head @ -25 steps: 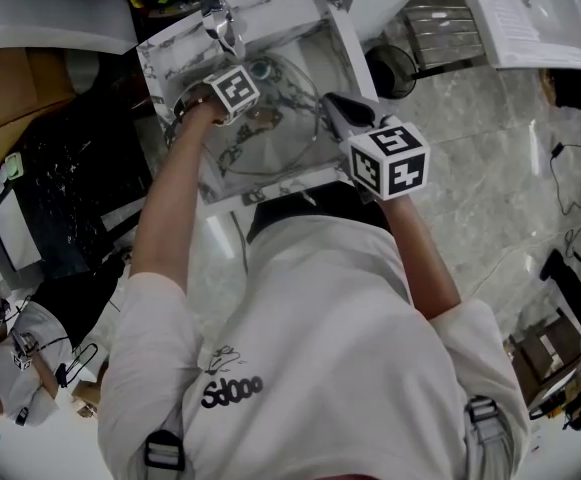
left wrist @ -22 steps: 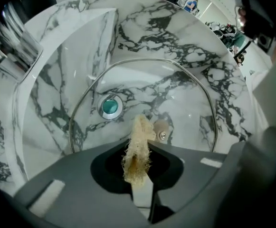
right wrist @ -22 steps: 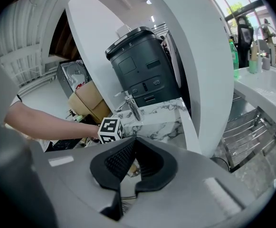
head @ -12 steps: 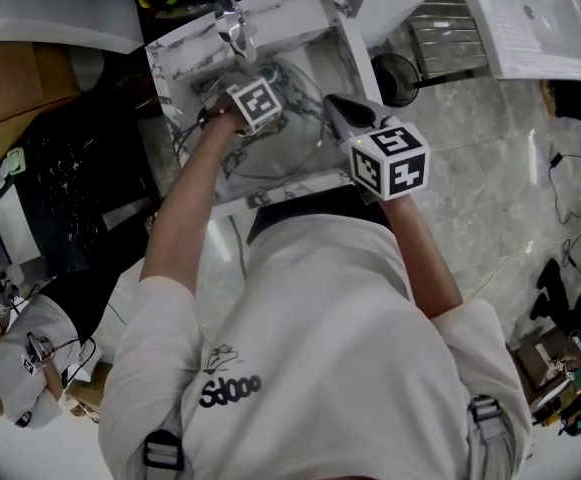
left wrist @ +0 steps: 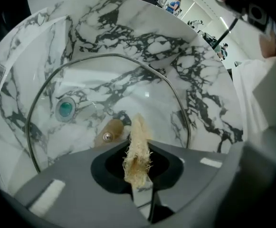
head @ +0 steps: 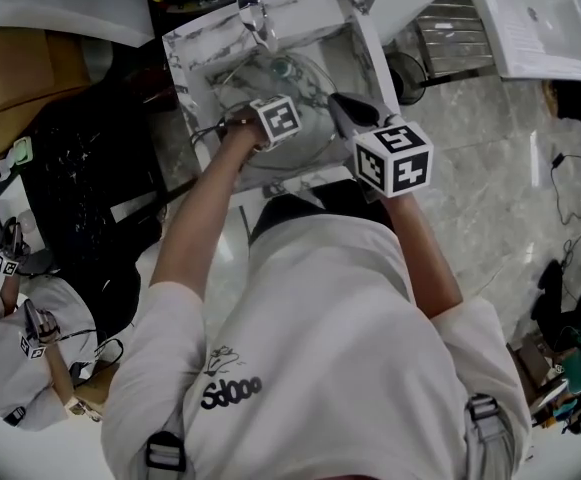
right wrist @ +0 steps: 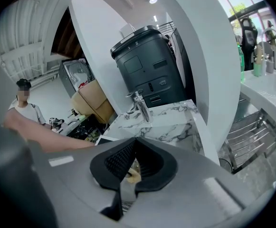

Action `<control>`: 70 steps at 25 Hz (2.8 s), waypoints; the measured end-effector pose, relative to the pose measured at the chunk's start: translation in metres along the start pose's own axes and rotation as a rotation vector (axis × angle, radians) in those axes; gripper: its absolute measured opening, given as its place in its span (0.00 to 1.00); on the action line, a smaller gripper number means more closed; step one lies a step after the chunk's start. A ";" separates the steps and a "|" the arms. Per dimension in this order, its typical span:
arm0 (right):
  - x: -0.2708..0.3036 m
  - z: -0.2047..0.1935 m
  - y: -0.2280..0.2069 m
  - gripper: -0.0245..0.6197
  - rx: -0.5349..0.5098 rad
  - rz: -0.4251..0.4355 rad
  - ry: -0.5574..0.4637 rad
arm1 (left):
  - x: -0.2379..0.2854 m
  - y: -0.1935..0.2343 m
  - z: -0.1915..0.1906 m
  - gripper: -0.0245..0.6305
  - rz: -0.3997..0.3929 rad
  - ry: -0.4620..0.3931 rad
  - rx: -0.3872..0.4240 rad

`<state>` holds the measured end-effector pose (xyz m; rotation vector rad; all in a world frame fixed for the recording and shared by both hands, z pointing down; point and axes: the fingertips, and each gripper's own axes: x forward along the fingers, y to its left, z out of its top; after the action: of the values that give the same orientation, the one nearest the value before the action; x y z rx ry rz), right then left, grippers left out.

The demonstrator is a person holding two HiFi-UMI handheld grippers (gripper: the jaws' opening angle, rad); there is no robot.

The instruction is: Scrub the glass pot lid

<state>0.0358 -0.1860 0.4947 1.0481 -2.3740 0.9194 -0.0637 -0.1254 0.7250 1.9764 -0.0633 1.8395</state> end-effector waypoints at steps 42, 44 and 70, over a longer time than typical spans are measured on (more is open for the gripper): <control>-0.117 -0.005 0.134 0.04 -0.283 -0.112 -0.148 | -0.178 -0.078 -0.038 0.11 0.428 -0.744 -0.101; -0.124 0.000 0.141 0.04 -0.307 -0.118 -0.173 | -0.203 -0.085 -0.042 0.11 0.474 -0.810 -0.099; -0.197 0.082 0.190 0.04 -0.530 -0.164 -0.446 | -0.428 -0.164 -0.059 0.12 0.873 -1.355 -0.070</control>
<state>0.0123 -0.0471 0.2459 1.2851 -2.6022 -0.0283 -0.1157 -0.0679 0.2694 2.9600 -1.5050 0.3740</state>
